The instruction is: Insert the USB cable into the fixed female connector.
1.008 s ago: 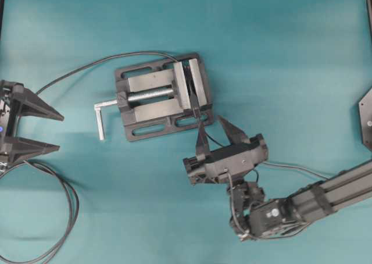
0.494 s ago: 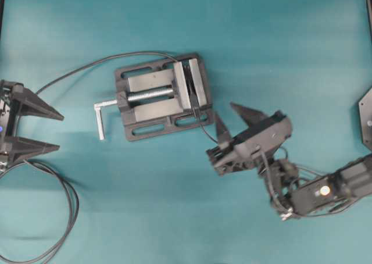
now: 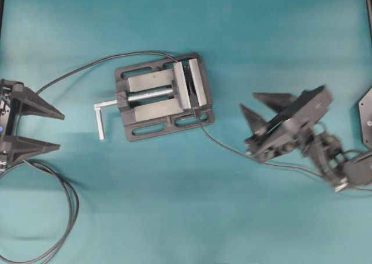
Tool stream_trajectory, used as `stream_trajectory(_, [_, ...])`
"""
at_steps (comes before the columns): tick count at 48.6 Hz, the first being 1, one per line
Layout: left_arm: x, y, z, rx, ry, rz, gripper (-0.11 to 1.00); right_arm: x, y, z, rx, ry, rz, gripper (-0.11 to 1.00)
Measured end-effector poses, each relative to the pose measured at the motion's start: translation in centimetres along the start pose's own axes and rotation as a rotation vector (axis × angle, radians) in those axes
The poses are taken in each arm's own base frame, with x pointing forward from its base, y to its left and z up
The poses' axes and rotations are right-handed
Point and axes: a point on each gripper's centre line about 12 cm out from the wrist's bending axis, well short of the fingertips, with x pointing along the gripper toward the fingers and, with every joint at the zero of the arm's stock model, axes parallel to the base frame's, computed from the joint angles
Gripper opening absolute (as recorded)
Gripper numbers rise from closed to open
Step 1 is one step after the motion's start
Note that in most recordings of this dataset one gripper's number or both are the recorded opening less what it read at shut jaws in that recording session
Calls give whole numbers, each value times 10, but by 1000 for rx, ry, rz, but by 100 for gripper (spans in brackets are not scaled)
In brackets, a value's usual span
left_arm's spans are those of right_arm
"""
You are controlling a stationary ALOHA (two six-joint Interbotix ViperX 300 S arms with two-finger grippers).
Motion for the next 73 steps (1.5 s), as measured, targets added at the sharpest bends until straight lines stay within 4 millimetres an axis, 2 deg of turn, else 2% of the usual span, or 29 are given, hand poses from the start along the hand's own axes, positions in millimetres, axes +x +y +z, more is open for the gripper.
stream_trajectory(24, [-1, -3, 10, 4, -77, -21, 100, -5, -66, 11, -73, 23, 291, 56])
stream_trajectory(28, [-1, -2, 8, 2, -77, -19, 100, -11, -81, 11, -71, 24, 335, 56])
stream_trajectory(35, [-1, 3, -7, 6, -62, -12, 100, -25, -104, 11, -44, 6, 405, 56])
stream_trajectory(43, [-2, 2, 0, 52, -141, -30, 100, -42, -126, 9, -12, -45, 531, 56])
stream_trajectory(52, [-4, -1, 8, 155, -226, -45, 100, -55, -125, 12, -67, -87, 647, 53])
stream_trajectory(64, [-4, -1, 9, 216, -243, -39, 100, -56, -124, 12, -184, -124, 658, 52])
stream_trajectory(73, [-3, 6, -13, 216, -158, -23, 100, -59, -121, 9, -197, -90, 692, 52])
